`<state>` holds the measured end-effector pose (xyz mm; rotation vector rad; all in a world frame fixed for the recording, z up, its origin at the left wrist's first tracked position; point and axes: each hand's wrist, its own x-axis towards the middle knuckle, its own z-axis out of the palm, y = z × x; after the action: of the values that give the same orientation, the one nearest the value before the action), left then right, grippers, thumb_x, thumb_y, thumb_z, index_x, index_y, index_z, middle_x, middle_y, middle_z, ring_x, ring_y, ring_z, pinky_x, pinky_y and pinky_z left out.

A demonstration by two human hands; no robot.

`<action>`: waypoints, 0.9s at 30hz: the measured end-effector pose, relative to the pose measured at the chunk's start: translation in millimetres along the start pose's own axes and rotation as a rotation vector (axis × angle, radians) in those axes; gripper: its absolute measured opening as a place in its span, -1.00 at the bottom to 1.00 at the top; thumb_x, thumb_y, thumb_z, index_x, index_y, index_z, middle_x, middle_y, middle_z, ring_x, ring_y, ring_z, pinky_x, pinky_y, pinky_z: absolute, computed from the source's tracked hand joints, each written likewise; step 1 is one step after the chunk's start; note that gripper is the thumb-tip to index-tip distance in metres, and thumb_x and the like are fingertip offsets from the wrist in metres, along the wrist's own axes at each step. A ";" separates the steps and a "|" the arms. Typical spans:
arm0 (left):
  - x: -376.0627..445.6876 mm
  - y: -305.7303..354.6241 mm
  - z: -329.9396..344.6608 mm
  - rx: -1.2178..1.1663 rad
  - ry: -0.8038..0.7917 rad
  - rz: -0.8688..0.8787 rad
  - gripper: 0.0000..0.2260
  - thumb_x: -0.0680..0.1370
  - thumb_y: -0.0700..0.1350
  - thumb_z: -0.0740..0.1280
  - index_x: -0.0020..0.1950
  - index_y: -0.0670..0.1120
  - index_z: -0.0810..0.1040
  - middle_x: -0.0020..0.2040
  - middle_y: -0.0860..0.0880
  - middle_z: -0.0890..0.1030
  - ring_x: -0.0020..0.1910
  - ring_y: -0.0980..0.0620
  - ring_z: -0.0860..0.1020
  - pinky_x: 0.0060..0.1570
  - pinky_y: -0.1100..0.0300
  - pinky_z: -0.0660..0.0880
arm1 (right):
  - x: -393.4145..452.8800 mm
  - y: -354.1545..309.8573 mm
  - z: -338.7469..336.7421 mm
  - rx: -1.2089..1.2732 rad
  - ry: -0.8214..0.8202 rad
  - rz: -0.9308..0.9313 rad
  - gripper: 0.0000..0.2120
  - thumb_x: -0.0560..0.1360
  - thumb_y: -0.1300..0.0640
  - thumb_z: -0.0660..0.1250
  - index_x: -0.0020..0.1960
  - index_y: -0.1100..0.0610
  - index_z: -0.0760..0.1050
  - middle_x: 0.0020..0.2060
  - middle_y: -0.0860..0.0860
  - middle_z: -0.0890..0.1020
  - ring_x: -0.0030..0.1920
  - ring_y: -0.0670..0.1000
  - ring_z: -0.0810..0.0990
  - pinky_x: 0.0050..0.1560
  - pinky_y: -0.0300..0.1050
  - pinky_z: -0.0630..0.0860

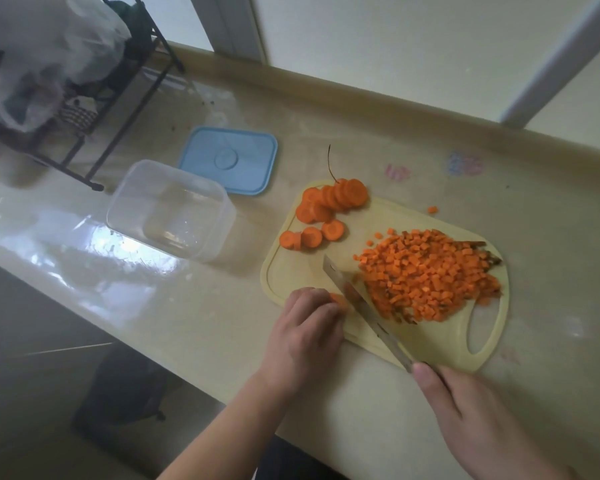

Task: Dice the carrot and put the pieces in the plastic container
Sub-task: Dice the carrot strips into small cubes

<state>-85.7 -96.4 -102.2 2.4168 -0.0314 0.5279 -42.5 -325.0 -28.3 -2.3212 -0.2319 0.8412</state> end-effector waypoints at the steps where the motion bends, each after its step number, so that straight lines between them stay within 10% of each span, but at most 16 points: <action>1: 0.1 0.4 0.6 -0.004 0.006 -0.001 -0.94 0.54 -0.25 0.45 -0.04 -0.24 0.67 -0.01 -0.14 0.61 -0.01 -0.11 0.58 0.10 0.21 0.51 | -1.5 0.0 -1.1 0.001 -0.004 -0.002 -0.02 0.21 -0.67 -0.28 -0.27 0.15 0.50 -0.32 0.00 0.63 -0.29 -0.16 0.58 -0.22 -0.09 0.46; 27: -3.6 -9.6 -4.6 -0.012 -0.055 0.087 -0.87 0.55 -0.26 0.45 0.08 -0.24 0.69 0.05 -0.15 0.63 0.03 -0.15 0.58 0.11 0.06 0.54 | 9.3 1.8 -2.7 -0.087 0.008 -0.155 -0.21 0.40 -0.54 -0.23 -0.31 0.08 0.44 -0.38 -0.05 0.59 -0.39 -0.11 0.54 -0.31 -0.02 0.44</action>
<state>-89.2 -86.4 -106.1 2.4267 -0.1630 0.4993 -33.7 -324.3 -32.6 -2.3516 -0.4464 0.7578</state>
